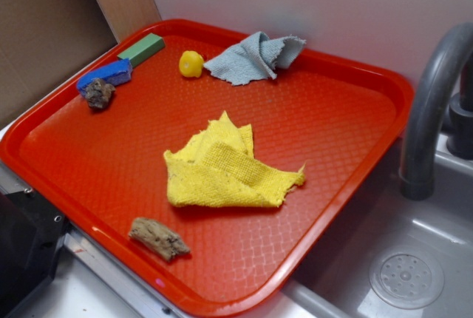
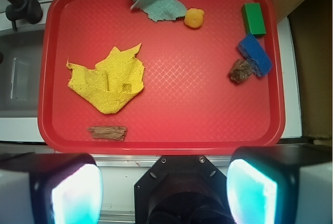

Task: Grab the blue cloth.

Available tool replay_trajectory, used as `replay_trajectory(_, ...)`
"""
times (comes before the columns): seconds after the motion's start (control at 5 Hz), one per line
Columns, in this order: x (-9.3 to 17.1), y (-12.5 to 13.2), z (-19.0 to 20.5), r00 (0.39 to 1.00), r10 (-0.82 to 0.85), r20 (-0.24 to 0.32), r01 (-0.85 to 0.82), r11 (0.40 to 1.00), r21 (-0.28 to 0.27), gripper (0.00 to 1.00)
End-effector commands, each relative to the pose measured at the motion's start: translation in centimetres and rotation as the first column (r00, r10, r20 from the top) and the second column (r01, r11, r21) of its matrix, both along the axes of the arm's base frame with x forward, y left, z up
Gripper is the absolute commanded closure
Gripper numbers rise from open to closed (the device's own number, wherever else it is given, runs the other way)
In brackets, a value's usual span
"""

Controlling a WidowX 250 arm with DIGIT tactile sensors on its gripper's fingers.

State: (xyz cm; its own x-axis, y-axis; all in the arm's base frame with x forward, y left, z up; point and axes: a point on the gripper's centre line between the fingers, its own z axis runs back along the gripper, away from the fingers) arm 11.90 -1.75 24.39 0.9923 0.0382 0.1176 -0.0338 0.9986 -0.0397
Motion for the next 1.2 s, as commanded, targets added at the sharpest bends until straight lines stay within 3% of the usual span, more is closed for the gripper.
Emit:
replay_trajectory(0.0, 0.0, 0.0, 0.0, 1.000, 0.000, 0.000, 0.000, 1.000, 0.000, 0.00)
replay_trajectory(0.2, 5.0, 0.4, -2.6, 0.997, -0.037, 0.063, 0.031, 0.996, 0.089, 0.00)
replay_trajectory(0.4, 10.1, 0.8, -4.9, 0.989, -0.114, 0.095, 0.091, 0.972, 0.215, 0.00)
replay_trajectory(0.6, 13.7, -0.3, -7.5, 0.922, -0.321, 0.218, 0.285, 0.941, 0.182, 0.00)
replay_trajectory(0.8, 14.9, -0.8, -10.6, 0.878, -0.409, 0.247, 0.375, 0.911, 0.174, 0.00)
replay_trajectory(1.0, 13.1, -1.0, -9.4, 0.878, -0.428, 0.213, 0.411, 0.904, 0.121, 0.00)
